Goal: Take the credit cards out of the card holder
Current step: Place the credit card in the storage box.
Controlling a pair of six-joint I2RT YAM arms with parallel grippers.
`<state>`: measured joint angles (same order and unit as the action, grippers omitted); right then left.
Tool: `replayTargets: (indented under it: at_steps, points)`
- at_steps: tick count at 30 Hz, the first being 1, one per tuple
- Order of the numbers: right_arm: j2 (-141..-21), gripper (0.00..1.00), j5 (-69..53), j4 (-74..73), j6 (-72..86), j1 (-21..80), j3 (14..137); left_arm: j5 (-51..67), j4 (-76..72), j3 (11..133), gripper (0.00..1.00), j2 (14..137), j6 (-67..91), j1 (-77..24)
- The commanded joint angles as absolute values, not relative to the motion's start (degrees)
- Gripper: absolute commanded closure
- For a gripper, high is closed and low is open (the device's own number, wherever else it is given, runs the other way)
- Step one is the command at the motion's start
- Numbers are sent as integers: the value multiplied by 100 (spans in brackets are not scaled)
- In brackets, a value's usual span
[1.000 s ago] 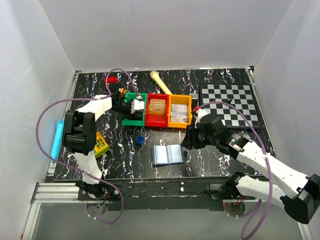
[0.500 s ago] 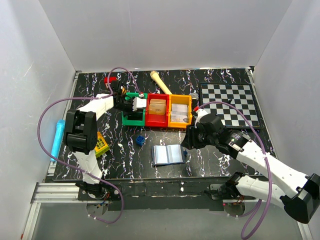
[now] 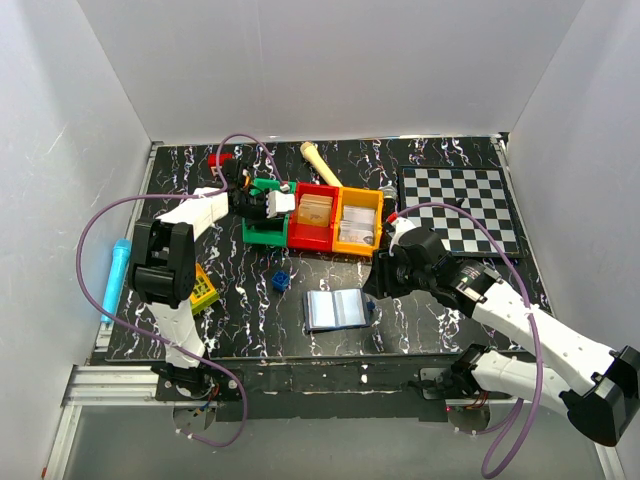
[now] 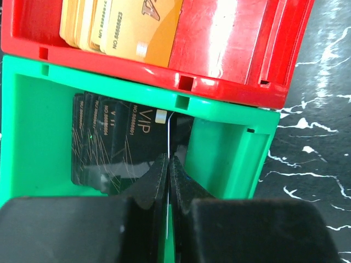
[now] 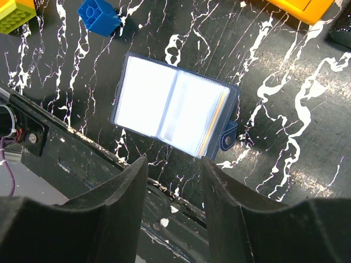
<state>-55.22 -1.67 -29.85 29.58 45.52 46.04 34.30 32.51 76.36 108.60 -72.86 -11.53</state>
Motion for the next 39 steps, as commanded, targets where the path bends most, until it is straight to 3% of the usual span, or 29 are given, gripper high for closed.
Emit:
replayTargets:
  at_steps: [1, 12, 33, 39]
  points:
    - [-5537, 49, -132, -2839, 2865, 4570, 4658, 2698, 3041, 7682, 100, 11004, -7268, -1099]
    - [-5520, 49, -185, -2821, 2883, 4570, 4632, 3120, 3462, 7532, 100, 10775, -7690, -1160]
    - [-5511, 49, -141, -2795, 2874, 4579, 4579, 2514, 3595, 8297, 100, 11276, -7884, -1318]
    - [-5537, 49, -141, -2804, 2874, 4579, 4579, 2531, 3516, 8244, 91, 11215, -7805, -1336]
